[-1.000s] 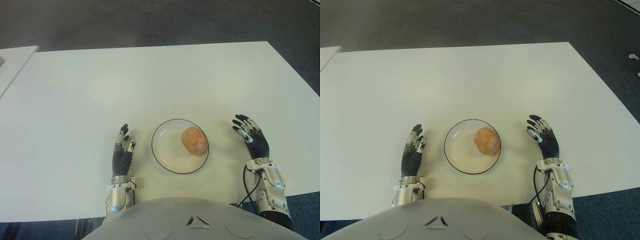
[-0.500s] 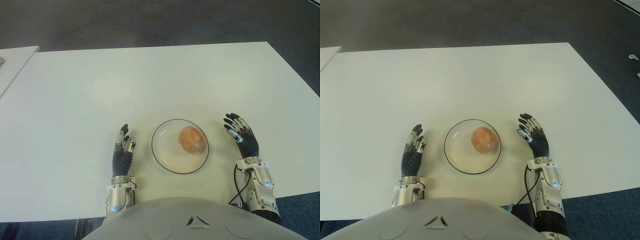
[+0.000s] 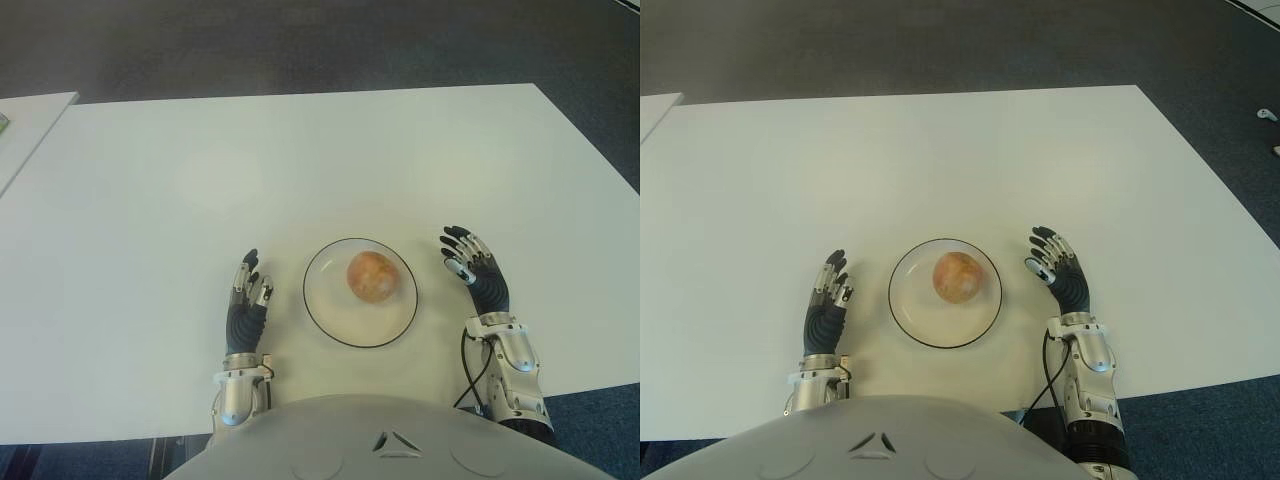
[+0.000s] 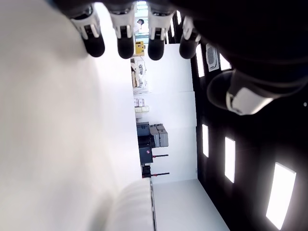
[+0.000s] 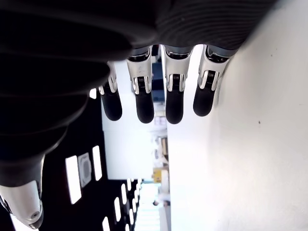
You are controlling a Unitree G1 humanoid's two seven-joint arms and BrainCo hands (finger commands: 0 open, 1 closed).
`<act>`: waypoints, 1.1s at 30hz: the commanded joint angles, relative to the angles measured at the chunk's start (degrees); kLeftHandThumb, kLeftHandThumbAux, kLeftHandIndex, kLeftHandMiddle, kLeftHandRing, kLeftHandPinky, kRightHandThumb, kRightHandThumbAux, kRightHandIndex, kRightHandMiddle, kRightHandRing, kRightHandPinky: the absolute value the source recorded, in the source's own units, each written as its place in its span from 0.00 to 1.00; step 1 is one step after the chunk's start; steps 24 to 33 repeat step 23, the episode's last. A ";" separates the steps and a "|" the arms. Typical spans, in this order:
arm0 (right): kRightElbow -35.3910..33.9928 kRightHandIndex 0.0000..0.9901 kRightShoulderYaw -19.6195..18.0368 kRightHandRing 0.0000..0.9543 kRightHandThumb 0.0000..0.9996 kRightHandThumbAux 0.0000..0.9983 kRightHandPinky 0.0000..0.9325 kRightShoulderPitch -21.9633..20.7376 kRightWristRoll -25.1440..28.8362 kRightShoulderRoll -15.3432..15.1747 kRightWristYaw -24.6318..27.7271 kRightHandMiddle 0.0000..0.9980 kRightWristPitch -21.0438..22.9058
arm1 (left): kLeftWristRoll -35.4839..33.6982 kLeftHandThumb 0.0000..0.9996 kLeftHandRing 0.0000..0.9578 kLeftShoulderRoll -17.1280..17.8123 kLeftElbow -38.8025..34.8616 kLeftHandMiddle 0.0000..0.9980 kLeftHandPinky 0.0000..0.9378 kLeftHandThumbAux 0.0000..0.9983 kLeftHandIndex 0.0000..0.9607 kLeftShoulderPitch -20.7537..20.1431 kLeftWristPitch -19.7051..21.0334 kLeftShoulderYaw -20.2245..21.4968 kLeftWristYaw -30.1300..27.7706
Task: Put the apples into the plate.
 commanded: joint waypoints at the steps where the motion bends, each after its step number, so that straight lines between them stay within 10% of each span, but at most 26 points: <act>1: 3.56 0.15 2.34 0.19 0.25 0.64 0.21 2.41 -2.10 2.24 -0.97 0.20 3.90 | 0.01 0.00 0.00 0.55 2.72 0.00 0.04 0.43 0.00 2.92 5.11 -0.30 -1.02; 33: 5.41 0.11 3.42 0.09 0.30 0.66 0.10 4.20 -3.16 5.19 -3.03 0.13 0.91 | 0.14 0.01 0.00 -0.21 2.41 0.01 0.04 0.41 0.01 5.82 1.73 -0.53 0.25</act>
